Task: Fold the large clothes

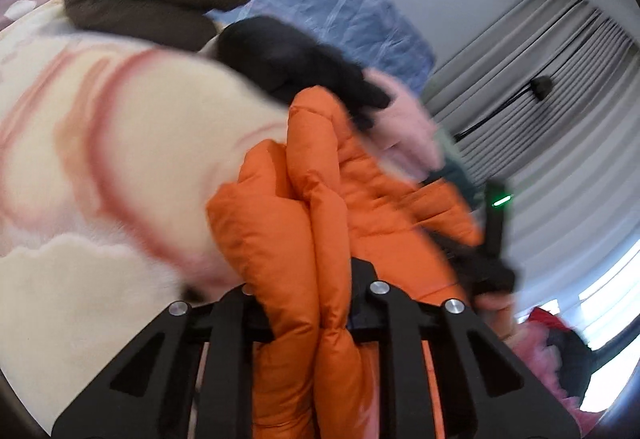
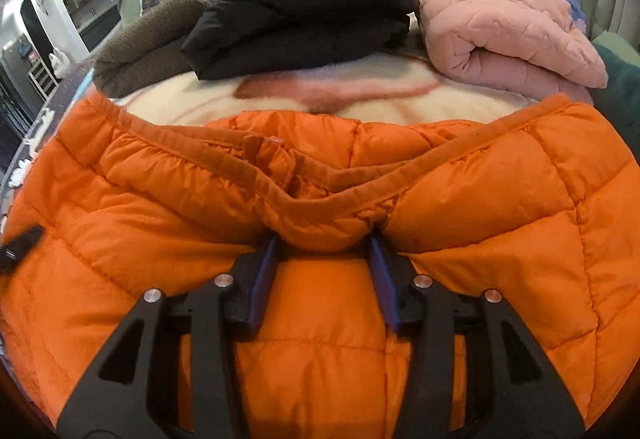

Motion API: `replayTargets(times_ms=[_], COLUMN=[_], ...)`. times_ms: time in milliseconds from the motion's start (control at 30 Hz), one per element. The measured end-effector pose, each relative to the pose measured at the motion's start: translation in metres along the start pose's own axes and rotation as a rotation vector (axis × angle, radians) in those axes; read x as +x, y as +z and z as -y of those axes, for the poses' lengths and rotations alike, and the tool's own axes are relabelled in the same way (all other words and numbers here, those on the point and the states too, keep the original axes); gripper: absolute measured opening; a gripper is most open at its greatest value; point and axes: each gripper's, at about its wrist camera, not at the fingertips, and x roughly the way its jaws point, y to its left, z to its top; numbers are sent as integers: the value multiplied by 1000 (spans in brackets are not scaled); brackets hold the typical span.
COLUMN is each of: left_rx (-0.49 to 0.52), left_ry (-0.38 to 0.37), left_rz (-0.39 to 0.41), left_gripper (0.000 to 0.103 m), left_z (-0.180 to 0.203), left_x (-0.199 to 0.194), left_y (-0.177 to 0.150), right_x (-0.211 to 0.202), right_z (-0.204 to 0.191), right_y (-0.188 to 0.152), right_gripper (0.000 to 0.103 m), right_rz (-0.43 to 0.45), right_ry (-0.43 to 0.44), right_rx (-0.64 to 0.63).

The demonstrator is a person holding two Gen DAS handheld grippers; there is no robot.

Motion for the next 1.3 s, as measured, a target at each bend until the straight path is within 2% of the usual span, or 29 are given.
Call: replayTargets(times_ms=[67, 233, 433, 500, 633, 667, 700, 800, 833, 867, 900, 933, 967, 1000, 1033, 1100, 1233, 1300], left_rx=[53, 236, 322, 318, 252, 254, 252, 244, 237, 234, 232, 232, 233, 236, 241, 250, 219, 202], left_ry=[-1, 71, 96, 94, 119, 139, 151, 173, 179, 182, 186, 191, 193, 193, 196, 211, 247, 241], left_rz=[-14, -135, -269, -303, -350, -353, -355, -373, -378, -381, -383, -384, -387, -391, -398, -403, -424, -450], left_gripper=[18, 18, 19, 19, 20, 20, 20, 21, 21, 21, 21, 21, 21, 21, 21, 21, 21, 21], left_z=[29, 121, 199, 213, 230, 234, 235, 247, 251, 254, 257, 263, 268, 271, 276, 284, 290, 292], left_x=[-8, -2, 38, 51, 72, 76, 78, 89, 93, 96, 100, 106, 109, 114, 119, 127, 146, 157], left_y=[13, 43, 55, 56, 61, 59, 57, 51, 50, 49, 50, 50, 49, 48, 44, 38, 31, 30], right_x=[-2, -5, -4, -9, -37, -49, -70, -120, -130, -135, -131, -126, -116, -102, -91, -70, -55, -66], right_z=[5, 20, 44, 46, 57, 63, 77, 100, 105, 108, 108, 106, 101, 91, 83, 69, 66, 81], right_y=[3, 2, -4, -3, 1, 1, 0, -20, -30, -41, -51, -59, -66, -72, -74, -71, -65, -70], right_gripper=[47, 47, 47, 47, 47, 48, 54, 56, 53, 42, 34, 32, 30, 30, 30, 30, 28, 22], right_rz=[-2, 22, 50, 42, 7, 19, 54, 157, 166, 164, 140, 108, 75, 61, 66, 65, 47, 39], right_ry=[32, 139, 295, 291, 224, 221, 227, 228, 249, 280, 328, 352, 360, 326, 284, 274, 348, 376], right_rx=[21, 79, 178, 194, 218, 224, 225, 194, 188, 183, 170, 159, 146, 118, 94, 72, 89, 125])
